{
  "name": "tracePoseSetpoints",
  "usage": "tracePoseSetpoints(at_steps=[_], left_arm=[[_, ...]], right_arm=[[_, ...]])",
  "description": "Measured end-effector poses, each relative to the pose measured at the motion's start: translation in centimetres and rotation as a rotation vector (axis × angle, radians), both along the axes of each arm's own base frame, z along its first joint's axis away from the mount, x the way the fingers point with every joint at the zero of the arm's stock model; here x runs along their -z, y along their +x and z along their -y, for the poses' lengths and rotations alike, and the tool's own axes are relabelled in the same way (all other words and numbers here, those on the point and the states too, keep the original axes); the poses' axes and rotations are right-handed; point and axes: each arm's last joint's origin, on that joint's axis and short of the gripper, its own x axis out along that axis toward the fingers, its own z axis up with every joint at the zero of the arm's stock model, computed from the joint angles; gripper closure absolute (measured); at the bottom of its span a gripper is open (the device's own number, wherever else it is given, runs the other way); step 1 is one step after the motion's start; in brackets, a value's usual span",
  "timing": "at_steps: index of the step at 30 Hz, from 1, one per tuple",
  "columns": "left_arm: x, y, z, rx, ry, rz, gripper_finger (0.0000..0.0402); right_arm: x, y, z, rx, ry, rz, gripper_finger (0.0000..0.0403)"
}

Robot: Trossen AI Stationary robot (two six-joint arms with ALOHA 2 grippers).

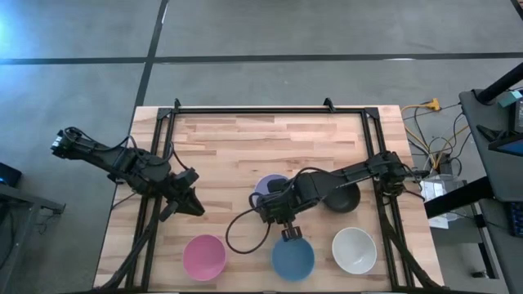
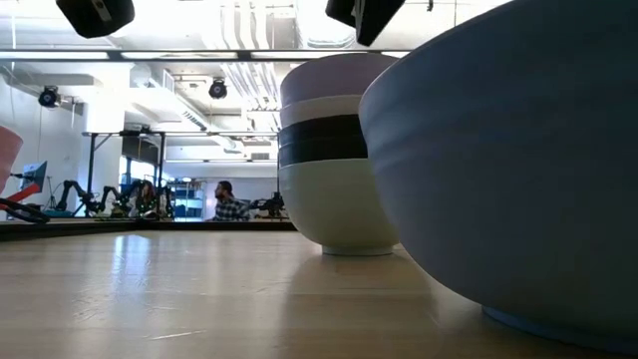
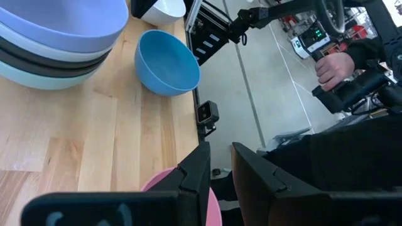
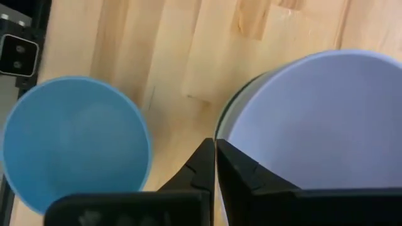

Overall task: Nest bowls inside each other
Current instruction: Stack the purple bowl on the top white bowl

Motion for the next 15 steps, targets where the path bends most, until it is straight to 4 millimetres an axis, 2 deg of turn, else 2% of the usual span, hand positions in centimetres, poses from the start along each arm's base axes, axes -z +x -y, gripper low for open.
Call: tracePoseSetpoints(at_steps=[8, 15], left_arm=[[-0.01, 0.00, 0.00, -0.001, 0.000, 0.000, 0.0352], [-0.02, -0.04, -0.01, -0.001, -0.002, 0.001, 0.0352]], right_arm=[[0.71, -0.17, 0.01, -0.004, -0.003, -0.033, 0.0394], [0.46, -0.05, 0.10, 0.000, 0.002, -0.019, 0.0394]])
